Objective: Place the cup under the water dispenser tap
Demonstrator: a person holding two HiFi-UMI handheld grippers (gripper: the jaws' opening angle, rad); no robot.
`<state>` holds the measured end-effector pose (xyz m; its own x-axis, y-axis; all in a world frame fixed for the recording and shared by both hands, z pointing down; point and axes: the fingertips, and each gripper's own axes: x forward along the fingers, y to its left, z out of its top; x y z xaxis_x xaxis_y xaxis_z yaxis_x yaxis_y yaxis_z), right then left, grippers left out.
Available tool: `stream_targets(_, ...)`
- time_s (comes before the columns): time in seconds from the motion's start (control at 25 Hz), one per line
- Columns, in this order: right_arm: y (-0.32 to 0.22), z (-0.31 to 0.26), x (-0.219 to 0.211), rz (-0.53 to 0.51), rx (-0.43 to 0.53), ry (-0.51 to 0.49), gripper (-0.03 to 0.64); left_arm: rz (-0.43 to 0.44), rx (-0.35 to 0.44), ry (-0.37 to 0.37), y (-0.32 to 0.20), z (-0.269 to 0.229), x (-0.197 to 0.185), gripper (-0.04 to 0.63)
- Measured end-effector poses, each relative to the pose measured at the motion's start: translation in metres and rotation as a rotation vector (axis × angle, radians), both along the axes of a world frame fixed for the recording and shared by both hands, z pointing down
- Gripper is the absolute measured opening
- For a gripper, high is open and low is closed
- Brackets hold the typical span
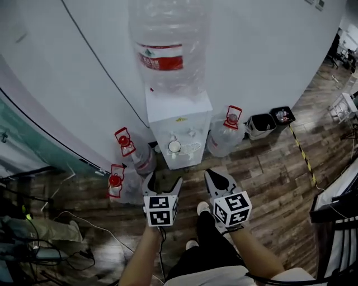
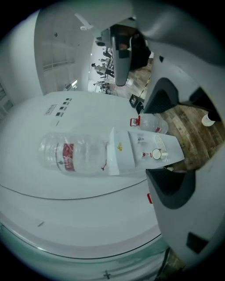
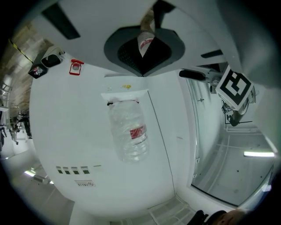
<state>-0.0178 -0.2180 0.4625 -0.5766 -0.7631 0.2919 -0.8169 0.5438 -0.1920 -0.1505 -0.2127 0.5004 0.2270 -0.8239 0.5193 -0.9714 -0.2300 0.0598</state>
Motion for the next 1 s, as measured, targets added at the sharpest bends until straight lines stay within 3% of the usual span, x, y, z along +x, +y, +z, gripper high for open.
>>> stream_targets(0.24,0.068,-0.061,0.011,0.019,-0.008,-0.033,0.02,0.025,0.042,0.039,0.081,-0.079,0.02,0.431)
stream_targets(0.52,0.137,-0.143,0.008,-0.004,0.043,-0.07,0.02,0.029,0.117,0.085,0.155,-0.157,0.023,0.354)
stream_targets(0.76,0.17,-0.172,0.019,-0.036,0.092,-0.061,0.02,0.039,0.141,0.058,0.187,-0.177,0.03,0.248)
stream_targets(1.0,0.187,-0.162,0.049,-0.034,0.051,-0.064,0.02,0.016,0.144,0.068,0.199,-0.181,0.054,0.181)
